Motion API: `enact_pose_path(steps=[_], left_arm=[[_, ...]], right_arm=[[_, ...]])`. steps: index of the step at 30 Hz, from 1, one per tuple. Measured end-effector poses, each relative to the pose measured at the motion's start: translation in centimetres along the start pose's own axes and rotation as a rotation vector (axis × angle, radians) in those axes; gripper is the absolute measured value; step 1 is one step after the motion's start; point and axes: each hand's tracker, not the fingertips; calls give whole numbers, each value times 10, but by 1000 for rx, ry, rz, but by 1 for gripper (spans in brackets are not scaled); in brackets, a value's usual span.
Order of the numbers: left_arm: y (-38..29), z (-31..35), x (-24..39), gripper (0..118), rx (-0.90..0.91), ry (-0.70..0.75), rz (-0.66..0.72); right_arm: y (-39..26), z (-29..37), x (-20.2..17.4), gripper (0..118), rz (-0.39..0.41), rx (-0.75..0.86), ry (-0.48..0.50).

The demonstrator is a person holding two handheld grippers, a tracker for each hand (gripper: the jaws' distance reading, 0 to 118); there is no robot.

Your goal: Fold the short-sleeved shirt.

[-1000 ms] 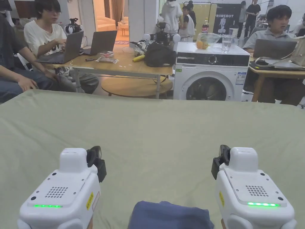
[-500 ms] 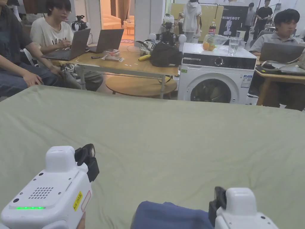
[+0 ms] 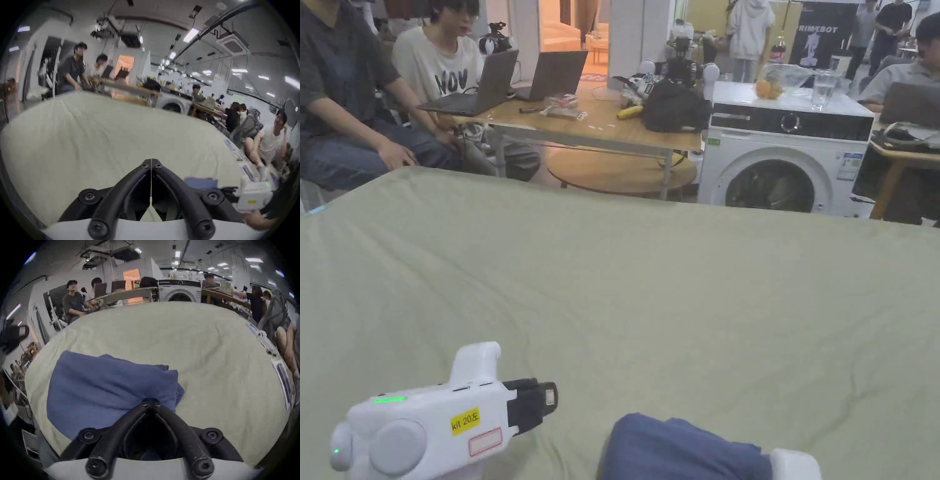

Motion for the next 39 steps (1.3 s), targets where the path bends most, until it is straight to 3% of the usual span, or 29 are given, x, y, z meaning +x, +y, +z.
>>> enact_pose_path(steps=[6,8,10,11,12,19,23,24,26,28,34,39], left_arm=[[-11,-38,-41,0,-311,-256,260],[-16,-50,-48,26,-358,-269,290],[-21,-62,-51,71,-414,-317,313],[-24,-71,-52,80,-442,-354,335],[-29,-82,-55,81,-465,-358,339],[-38,-125,-25,81,-429,-486,348],[-56,-128,4,80,-432,-459,381],[-59,-136,-12,76,-432,-395,335],[-65,-134,-22,39,-417,-386,354],[-66,-133,-26,28,-404,-436,413],[-59,-131,-27,23,-394,-427,450],[-42,-123,-18,22,-410,-430,430]], right_arm=[[-1,1,-1,0,16,5,-1],[-1,3,-2,0,17,6,0],[-1,3,-1,0,13,6,4],[-1,3,0,0,12,6,6],[-1,3,0,0,11,6,6],[-3,2,0,0,0,15,4],[-3,3,0,0,-9,17,4],[-3,3,1,0,-13,17,4],[-4,4,3,0,-22,20,14],[-5,5,2,0,-18,29,19],[3,18,-5,0,57,106,11],[38,47,-9,0,134,400,-88]])
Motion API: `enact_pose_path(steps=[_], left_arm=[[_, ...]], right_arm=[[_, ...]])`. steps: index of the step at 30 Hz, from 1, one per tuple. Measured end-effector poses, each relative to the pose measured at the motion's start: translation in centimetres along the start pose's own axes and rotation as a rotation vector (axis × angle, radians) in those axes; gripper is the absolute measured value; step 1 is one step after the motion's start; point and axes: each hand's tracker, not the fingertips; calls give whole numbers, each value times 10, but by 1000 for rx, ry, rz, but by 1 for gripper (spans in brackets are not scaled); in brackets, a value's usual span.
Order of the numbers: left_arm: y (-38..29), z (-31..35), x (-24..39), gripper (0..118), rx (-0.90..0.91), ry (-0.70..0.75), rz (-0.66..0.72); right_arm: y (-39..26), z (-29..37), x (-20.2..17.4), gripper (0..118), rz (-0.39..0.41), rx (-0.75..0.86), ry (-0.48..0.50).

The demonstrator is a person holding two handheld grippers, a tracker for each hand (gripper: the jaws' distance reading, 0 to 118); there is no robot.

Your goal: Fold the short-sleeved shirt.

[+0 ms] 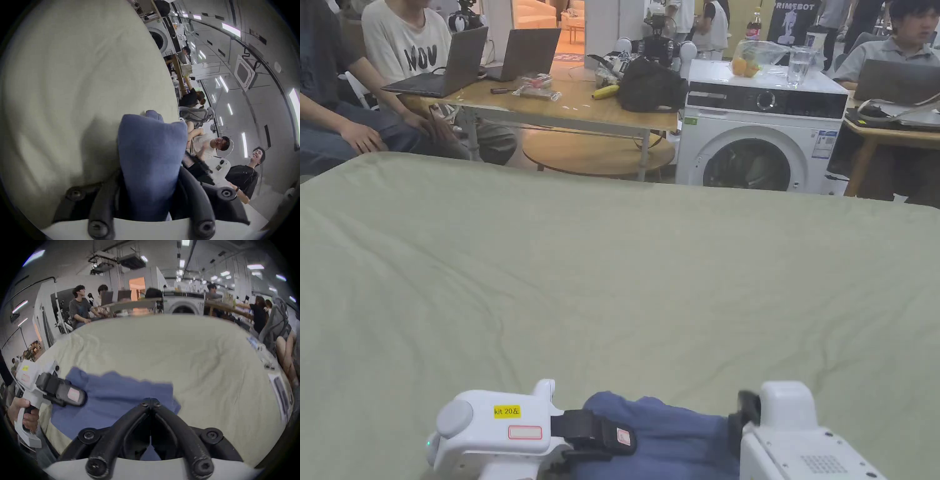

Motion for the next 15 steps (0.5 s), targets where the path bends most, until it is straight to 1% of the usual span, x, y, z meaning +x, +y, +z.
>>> enact_pose_path(steps=[1,2,4,7,11,13,15], left_arm=[[0,1,7,22,-1,-1,-6],[2,5,14,22,0,15,-13],[7,13,21,22,6,30,-17],[13,29,33,22,10,30,-21],[21,61,41,22,18,94,-31],[26,91,40,22,25,105,-24],[31,124,37,22,55,153,-21]], right_arm=[[10,1,0,0,16,58,-29],[18,3,1,0,9,111,-51],[30,3,2,0,-21,192,-57],[42,3,0,0,-56,264,-71],[51,3,-11,0,-63,294,-72],[55,1,-20,0,-55,303,-51],[57,0,-32,0,-39,309,-41]])
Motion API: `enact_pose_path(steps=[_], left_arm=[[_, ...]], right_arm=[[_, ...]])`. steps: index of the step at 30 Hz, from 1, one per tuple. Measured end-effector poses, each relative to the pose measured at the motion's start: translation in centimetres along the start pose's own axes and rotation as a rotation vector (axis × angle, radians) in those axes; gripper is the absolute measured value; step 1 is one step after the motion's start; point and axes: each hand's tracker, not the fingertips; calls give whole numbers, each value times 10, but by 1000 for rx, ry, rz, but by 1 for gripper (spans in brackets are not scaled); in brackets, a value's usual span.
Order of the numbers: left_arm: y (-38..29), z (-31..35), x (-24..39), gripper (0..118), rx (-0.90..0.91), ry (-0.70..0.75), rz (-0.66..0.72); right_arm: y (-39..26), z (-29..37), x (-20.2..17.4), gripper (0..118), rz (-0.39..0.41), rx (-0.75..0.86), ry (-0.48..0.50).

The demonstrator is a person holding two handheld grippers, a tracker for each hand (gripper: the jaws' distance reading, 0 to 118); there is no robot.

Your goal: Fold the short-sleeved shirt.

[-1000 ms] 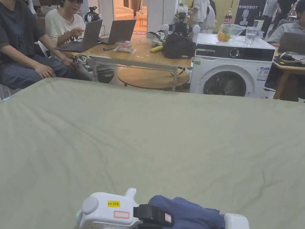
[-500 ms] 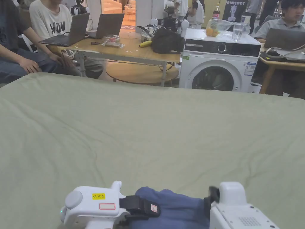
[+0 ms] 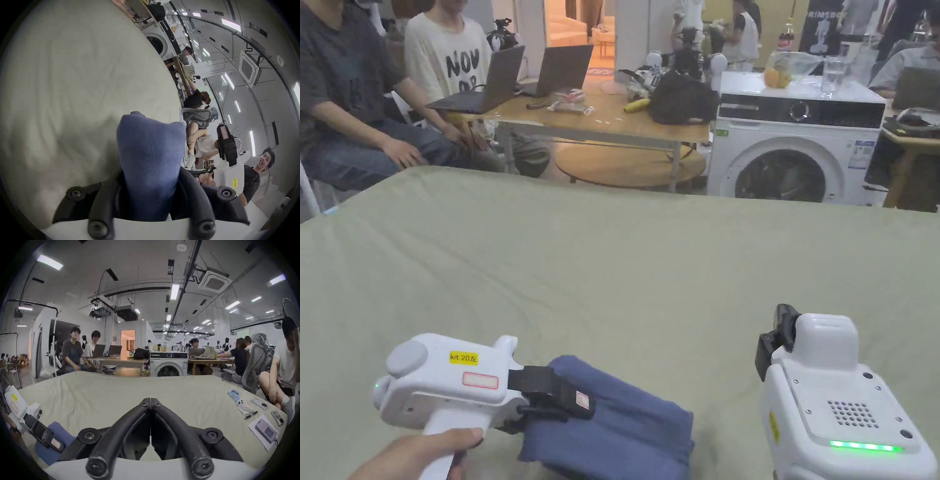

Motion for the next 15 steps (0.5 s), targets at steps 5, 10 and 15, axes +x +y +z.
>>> enact_pose_path(steps=[5,10,15], left_arm=[[18,92,-28,22,70,139,34],[27,175,-44,22,142,249,101],[28,189,-49,22,177,369,120]], right_arm=[[3,-8,-38,0,15,7,78],[4,-22,-91,0,16,-18,167],[3,-34,-143,0,8,-35,252]])
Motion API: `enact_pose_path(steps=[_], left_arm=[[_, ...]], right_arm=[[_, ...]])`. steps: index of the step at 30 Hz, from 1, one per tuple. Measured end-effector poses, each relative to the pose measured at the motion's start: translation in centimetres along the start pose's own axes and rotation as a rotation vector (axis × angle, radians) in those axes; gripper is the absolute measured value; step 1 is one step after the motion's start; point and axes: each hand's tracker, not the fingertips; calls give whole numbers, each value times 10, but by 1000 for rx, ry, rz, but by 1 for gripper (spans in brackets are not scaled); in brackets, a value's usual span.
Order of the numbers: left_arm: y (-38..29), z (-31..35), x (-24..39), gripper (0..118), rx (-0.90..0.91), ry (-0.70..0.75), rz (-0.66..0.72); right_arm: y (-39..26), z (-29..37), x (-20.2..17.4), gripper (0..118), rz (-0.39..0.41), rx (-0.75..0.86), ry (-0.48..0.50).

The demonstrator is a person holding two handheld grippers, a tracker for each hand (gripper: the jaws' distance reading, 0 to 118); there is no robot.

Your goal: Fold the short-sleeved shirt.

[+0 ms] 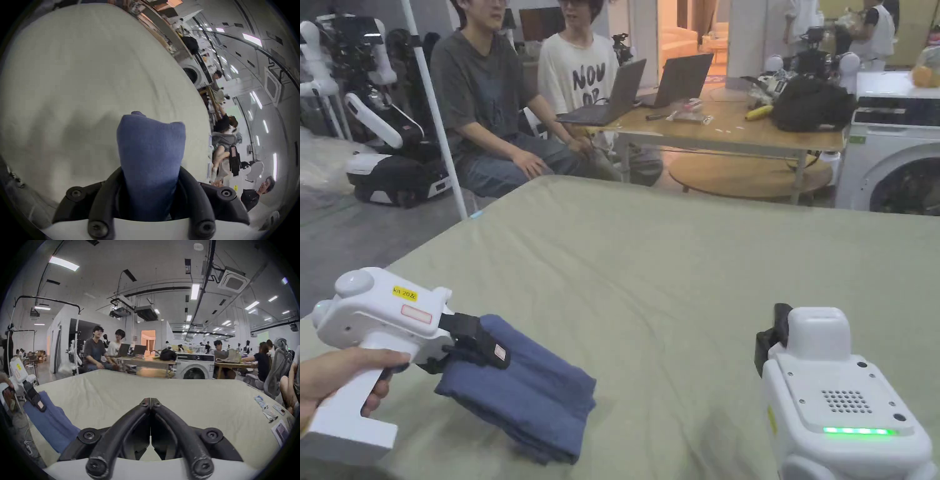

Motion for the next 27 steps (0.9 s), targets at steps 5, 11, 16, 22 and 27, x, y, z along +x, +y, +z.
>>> enact_pose_path(steps=[5,11,16,22,27], left_arm=[[44,42,-51,22,30,155,0],[87,79,-134,22,5,357,-8],[61,65,-136,22,26,399,9],[51,81,-122,64,96,531,-65],[60,112,-97,64,291,654,-221]], right_arm=[[0,-18,-42,0,24,-17,54],[-3,-28,-63,0,45,-48,100],[-5,-28,-60,0,70,-58,102],[-4,-30,-53,0,84,-69,104],[-4,-29,-48,0,72,-72,96]])
